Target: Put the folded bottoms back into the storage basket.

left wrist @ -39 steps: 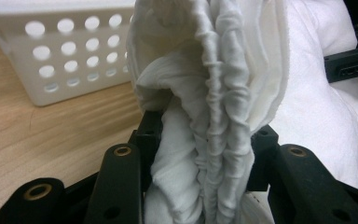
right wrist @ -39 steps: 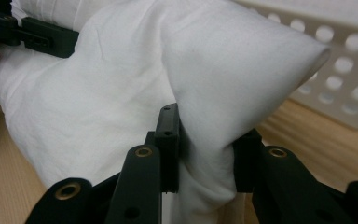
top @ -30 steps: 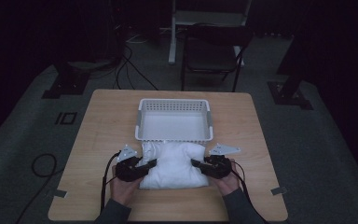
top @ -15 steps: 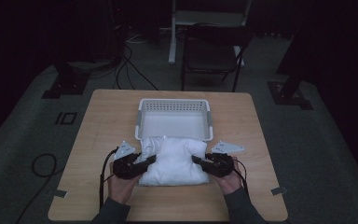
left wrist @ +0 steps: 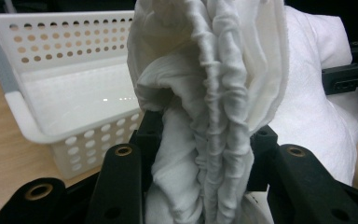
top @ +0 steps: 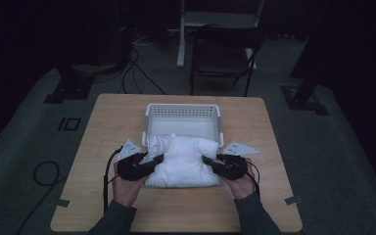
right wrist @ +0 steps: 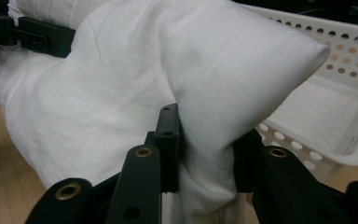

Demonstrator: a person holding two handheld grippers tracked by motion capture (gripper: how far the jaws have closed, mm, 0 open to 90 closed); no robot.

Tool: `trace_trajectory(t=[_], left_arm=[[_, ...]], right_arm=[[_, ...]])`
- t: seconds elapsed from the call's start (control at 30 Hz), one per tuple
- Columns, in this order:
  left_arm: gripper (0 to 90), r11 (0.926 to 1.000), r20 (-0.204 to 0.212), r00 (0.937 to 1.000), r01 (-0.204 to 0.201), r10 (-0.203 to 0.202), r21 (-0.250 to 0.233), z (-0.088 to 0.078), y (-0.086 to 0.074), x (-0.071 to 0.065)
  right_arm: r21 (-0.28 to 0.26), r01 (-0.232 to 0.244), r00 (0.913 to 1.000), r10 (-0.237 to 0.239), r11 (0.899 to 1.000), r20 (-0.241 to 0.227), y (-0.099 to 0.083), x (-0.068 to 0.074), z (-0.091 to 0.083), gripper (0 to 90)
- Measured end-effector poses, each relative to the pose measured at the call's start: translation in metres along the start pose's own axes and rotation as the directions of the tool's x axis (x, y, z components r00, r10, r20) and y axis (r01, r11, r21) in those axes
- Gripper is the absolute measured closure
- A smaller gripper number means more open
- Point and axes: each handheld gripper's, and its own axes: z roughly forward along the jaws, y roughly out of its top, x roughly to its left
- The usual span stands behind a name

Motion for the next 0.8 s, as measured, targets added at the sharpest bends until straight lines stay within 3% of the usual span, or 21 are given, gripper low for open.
trace_trajectory(t=[0.47, 0.8], left_arm=[[59.6, 0.9997, 0.001, 1.0, 0.002, -0.002, -0.024, -0.001, 0.016, 0.005], [59.6, 0.999, -0.013, 0.9997, -0.021, 0.02, -0.04, 0.001, 0.038, 0.009]], right_arm=[[-0.023, 0.019, 0.9996, -0.019, 1.0, 0.022, 0.017, -0.003, 0.0, 71.0], [-0.044, 0.028, 0.999, -0.026, 0.999, 0.037, 0.034, -0.008, 0.001, 71.0]])
